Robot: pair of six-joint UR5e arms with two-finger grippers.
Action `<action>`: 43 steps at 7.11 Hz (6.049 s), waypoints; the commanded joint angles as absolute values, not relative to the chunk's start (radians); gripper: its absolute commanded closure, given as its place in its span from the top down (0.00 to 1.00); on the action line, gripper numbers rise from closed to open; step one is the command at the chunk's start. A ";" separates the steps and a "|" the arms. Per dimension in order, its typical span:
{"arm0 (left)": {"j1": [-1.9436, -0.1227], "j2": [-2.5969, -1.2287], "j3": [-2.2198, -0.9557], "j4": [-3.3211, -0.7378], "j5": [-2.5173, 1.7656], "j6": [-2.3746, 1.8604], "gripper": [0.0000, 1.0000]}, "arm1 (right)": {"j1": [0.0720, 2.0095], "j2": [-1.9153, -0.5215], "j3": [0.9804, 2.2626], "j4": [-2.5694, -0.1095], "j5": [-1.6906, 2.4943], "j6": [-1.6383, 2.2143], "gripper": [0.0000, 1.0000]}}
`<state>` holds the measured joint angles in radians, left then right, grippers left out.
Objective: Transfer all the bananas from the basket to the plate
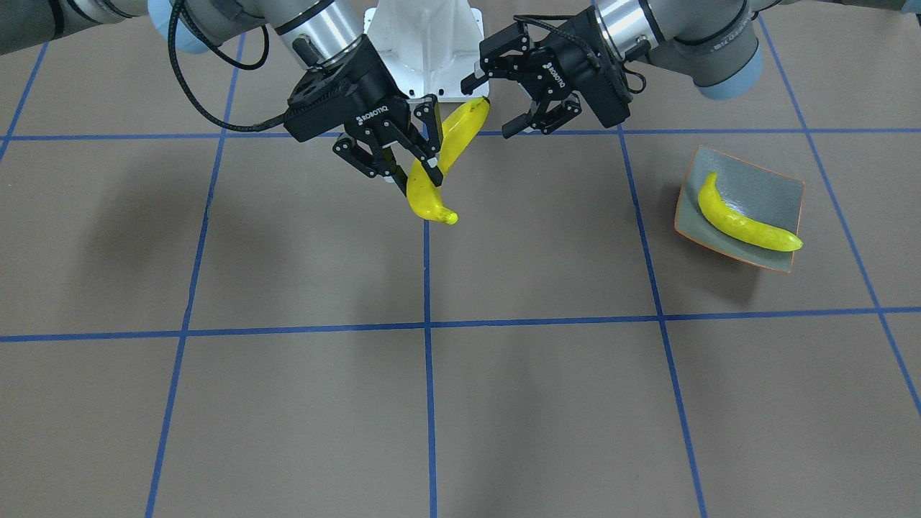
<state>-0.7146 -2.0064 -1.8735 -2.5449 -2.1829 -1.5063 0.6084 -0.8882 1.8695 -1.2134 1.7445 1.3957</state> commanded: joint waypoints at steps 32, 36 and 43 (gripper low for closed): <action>-0.874 -1.371 -1.919 -2.402 -2.078 -1.981 1.00 | 1.084 -1.396 1.898 -1.190 2.146 0.787 1.00; -0.939 -1.425 -2.012 -2.405 -2.163 -1.748 1.00 | 1.343 -1.556 1.811 -1.203 2.320 0.362 1.00; -0.913 -1.489 -2.013 -2.405 -2.160 -1.686 1.00 | 1.729 -1.741 1.427 -1.193 2.338 -0.063 1.00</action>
